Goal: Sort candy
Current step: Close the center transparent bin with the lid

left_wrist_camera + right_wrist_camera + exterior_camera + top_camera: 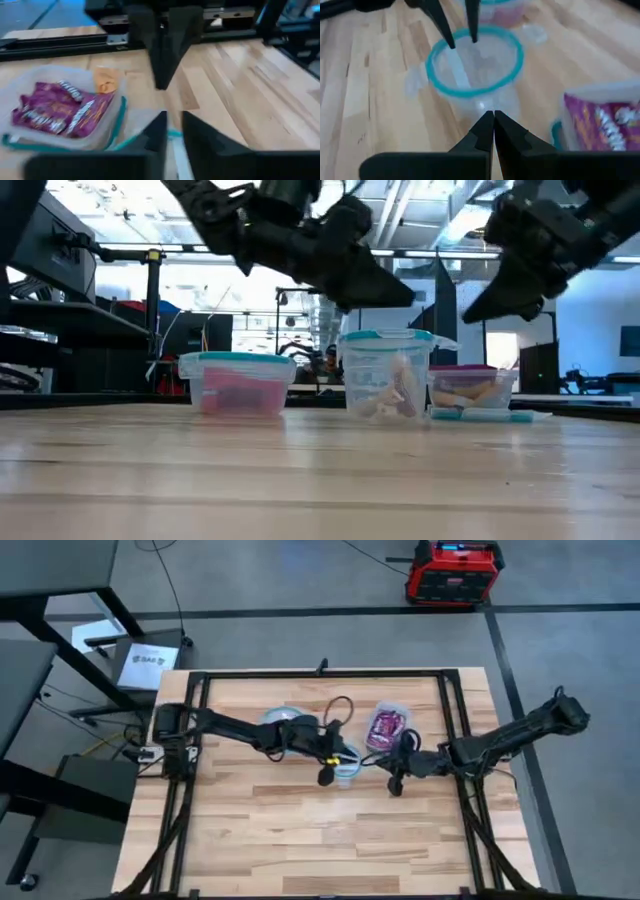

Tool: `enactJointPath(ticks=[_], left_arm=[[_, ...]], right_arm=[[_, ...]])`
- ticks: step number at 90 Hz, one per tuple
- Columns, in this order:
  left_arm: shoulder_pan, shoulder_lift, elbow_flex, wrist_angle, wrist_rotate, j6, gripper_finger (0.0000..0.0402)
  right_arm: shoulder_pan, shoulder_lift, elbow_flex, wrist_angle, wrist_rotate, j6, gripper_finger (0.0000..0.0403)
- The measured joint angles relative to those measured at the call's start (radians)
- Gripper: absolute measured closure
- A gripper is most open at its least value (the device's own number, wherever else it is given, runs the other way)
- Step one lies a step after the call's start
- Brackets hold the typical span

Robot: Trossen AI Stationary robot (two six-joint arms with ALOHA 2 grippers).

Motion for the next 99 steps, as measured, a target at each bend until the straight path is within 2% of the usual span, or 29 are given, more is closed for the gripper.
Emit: enactJointPath(ticks=[11, 25, 40, 57, 75, 99], left_arm=[[0.013, 0.036, 0.024, -0.022, 0.006, 0.002, 0.0396], [0.026, 0.040, -0.011, -0.026, 0.022, 0.000, 0.0401], [0.029, 0.040, -0.029, 0.005, 0.078, 0.035, 0.0401], [0.028, 0.042, -0.029, 0.009, 0.088, 0.042, 0.0402], [0.031, 0.137, -0.005, 0.108, 0.080, -0.017, 0.0401], [0.032, 0.152, 0.008, 0.054, 0.074, -0.008, 0.0401]], right_arm=[[0.031, 0.000, -0.001, 0.008, 0.060, 0.012, 0.0403], [0.047, 0.007, -0.001, 0.027, 0.092, 0.011, 0.0403], [0.027, 0.069, -0.001, 0.117, 0.092, -0.029, 0.0403], [0.002, 0.163, -0.001, 0.137, 0.087, 0.001, 0.0403], [-0.009, 0.228, -0.001, 0.213, 0.054, 0.005, 0.0403], [-0.026, 0.261, -0.001, 0.249, 0.033, 0.003, 0.0403]])
